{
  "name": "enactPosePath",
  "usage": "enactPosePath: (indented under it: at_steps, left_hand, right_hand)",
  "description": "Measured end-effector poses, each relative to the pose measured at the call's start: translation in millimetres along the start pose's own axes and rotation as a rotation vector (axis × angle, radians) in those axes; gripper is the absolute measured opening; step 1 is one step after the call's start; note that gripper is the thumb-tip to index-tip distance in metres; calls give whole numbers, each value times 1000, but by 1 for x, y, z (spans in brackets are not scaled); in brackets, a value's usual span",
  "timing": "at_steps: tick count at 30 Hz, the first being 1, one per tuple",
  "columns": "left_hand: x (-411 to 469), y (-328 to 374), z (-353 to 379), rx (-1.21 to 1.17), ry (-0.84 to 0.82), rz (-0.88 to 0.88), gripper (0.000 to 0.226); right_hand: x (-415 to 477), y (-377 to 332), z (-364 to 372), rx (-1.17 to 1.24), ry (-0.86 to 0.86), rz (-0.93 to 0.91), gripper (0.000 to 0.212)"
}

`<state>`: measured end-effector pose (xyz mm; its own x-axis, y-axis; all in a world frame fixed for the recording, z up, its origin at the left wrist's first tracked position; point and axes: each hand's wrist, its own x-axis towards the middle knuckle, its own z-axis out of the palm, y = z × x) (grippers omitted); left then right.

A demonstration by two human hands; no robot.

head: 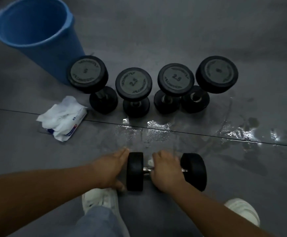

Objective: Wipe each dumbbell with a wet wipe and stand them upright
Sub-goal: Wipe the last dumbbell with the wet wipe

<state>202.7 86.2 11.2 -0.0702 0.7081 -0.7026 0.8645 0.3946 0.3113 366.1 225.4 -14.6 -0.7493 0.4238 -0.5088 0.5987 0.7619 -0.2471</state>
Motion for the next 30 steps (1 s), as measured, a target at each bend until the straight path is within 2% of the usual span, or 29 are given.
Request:
enactPosePath:
  at_steps: [1,3,6,8,10,11,13,15,17,21,23,25,26,30]
  left_hand:
    - [1,2,5,-56,-20,-42,131]
    - [4,12,21,-191,24,-89,138]
    - [14,11,40,-399,125,-128,129]
    - [21,7,32,-465,47,-126,123]
    - [31,3,15,-513,16,-107,108]
    - [34,2,4,-510,28,-98,107]
    - [37,1,-17,-361,101,-95,124]
    - [33,3,-28,-147,216,-26,114]
    - [27,14,-24,18,248,65,108]
    - [29,30,-2,256,250,-7,133]
    - [34,29,-5,285,282,5,133]
    - [38,23,-14,237,275,32,129]
    - [43,19,-20,201,243,38,127]
    - [58,6,-48,67,109,47,117]
  right_hand:
    - [0,-4,11,20,-33,-25,57]
    - [-6,-11,27,36,-67,-59,68]
    - [-18,-14,39,-4,12,-95,60]
    - [-15,-9,41,-6,39,-121,54]
    - [0,-8,32,56,-29,-106,53]
    - [10,-10,28,81,-64,-73,54]
    - [20,-15,17,29,-91,-52,56]
    - [15,-11,12,-78,-42,-99,53]
    - [10,-6,7,-166,-2,-163,49]
    - [34,-3,-3,-136,-108,-138,49]
    - [36,-1,-7,-118,-70,-195,37]
    - [27,5,-2,-167,158,-257,23]
    - [22,7,1,-180,219,-258,22]
    - [51,3,-16,-182,33,-216,31]
